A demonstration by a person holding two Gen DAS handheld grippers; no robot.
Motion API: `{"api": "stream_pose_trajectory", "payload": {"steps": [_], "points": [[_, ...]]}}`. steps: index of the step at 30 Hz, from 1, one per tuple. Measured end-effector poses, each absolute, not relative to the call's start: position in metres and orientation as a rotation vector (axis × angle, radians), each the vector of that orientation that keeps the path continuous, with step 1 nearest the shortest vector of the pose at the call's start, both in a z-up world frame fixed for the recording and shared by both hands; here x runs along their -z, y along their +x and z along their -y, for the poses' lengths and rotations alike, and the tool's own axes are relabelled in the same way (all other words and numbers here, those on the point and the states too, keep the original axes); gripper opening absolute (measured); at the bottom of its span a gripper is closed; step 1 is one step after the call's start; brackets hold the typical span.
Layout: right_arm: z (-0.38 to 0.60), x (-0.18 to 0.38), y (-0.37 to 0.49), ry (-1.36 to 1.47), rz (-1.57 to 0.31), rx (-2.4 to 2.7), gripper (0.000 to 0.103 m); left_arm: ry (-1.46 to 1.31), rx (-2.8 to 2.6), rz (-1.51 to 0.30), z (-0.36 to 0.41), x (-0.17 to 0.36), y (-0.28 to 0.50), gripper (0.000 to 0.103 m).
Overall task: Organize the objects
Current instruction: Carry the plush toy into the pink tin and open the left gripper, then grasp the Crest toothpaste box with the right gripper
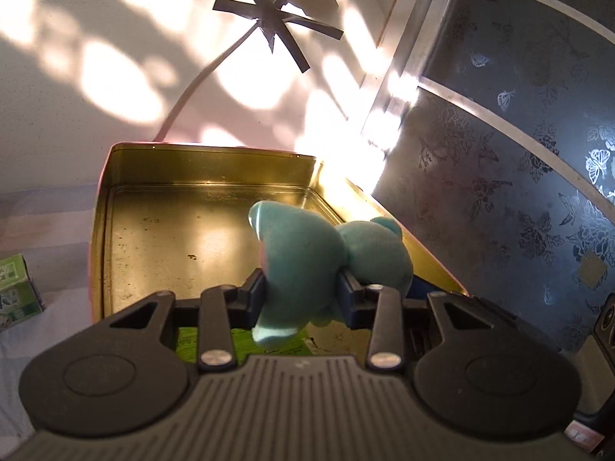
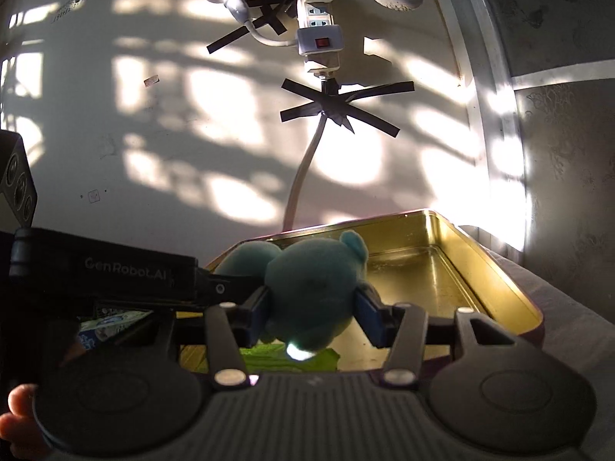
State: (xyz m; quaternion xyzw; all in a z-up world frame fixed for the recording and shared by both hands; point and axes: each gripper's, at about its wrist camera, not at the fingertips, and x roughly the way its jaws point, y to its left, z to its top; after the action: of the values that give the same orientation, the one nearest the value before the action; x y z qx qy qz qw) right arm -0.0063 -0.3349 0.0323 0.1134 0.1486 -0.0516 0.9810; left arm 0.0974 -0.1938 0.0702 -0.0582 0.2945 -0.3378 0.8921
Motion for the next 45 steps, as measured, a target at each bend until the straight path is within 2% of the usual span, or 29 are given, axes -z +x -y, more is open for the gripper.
{"api": "stream_pose_trajectory", "payload": {"steps": [2, 5, 7, 16, 24, 29, 45], "points": [[0.338, -0.027, -0.004, 0.218, -0.288, 0.147, 0.055, -0.099, 0.688, -0.618, 0.203, -0.067, 0.101, 0.045], [0.338, -0.016, -0.001, 0.157, -0.263, 0.261, 0.074, -0.067, 0.65, -0.618, 0.21, -0.06, 0.101, 0.046], [0.335, -0.015, -0.001, 0.089, -0.242, 0.325, 0.076, -0.062, 0.627, -0.602, 0.208, -0.06, 0.098, 0.051], [0.32, -0.017, -0.011, 0.051, -0.185, 0.32, 0.074, 0.027, 0.473, -0.518, 0.187, -0.078, 0.068, 0.053], [0.303, -0.023, -0.025, 0.081, -0.151, 0.32, 0.074, 0.085, 0.359, -0.53, 0.165, -0.079, 0.054, 0.053], [0.29, -0.026, -0.041, 0.11, -0.127, 0.303, 0.07, 0.07, 0.309, -0.535, 0.146, -0.076, 0.048, 0.053], [0.218, -0.027, -0.039, 0.09, -0.204, 0.146, 0.068, 0.029, 0.149, -0.53, 0.061, -0.066, 0.037, 0.055]]}}
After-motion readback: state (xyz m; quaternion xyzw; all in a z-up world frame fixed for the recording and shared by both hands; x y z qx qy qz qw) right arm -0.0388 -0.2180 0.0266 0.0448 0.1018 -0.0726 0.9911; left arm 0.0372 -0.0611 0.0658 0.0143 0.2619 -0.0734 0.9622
